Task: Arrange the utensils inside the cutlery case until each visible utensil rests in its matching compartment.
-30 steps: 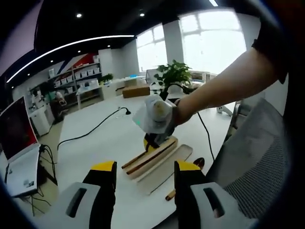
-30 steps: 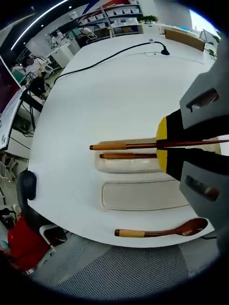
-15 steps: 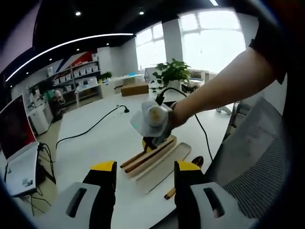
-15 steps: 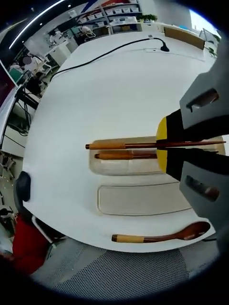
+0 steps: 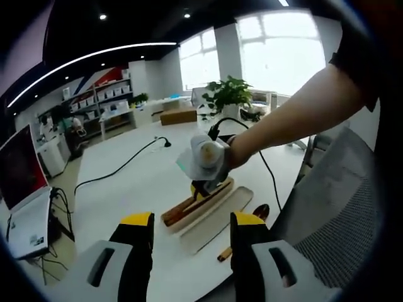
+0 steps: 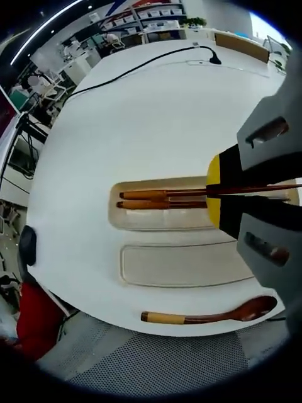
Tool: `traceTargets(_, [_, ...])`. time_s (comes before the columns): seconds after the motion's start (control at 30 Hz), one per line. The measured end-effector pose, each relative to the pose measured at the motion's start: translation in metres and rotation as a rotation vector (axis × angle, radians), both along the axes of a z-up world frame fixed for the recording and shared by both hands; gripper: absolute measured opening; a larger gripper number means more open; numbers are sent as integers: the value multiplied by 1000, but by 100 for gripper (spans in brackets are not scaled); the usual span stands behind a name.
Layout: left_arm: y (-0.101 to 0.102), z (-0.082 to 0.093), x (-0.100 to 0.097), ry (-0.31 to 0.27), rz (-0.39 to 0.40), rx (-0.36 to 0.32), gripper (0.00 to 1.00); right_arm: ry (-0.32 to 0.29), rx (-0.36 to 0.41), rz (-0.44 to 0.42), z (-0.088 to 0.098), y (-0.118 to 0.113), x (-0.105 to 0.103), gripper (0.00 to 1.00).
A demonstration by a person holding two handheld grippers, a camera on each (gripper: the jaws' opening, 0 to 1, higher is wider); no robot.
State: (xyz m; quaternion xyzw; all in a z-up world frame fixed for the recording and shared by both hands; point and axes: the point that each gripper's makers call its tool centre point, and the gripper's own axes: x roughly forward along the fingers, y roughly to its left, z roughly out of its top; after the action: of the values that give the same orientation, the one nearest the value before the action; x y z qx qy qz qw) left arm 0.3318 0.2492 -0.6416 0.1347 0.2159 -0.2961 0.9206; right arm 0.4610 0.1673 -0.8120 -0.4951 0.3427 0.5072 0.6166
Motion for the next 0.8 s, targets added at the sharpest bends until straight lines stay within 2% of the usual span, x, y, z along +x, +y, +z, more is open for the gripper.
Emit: traceTargets(0.8, [0, -2, -1, 10, 2, -1, 49, 29, -24, 21, -14, 0, 2, 0])
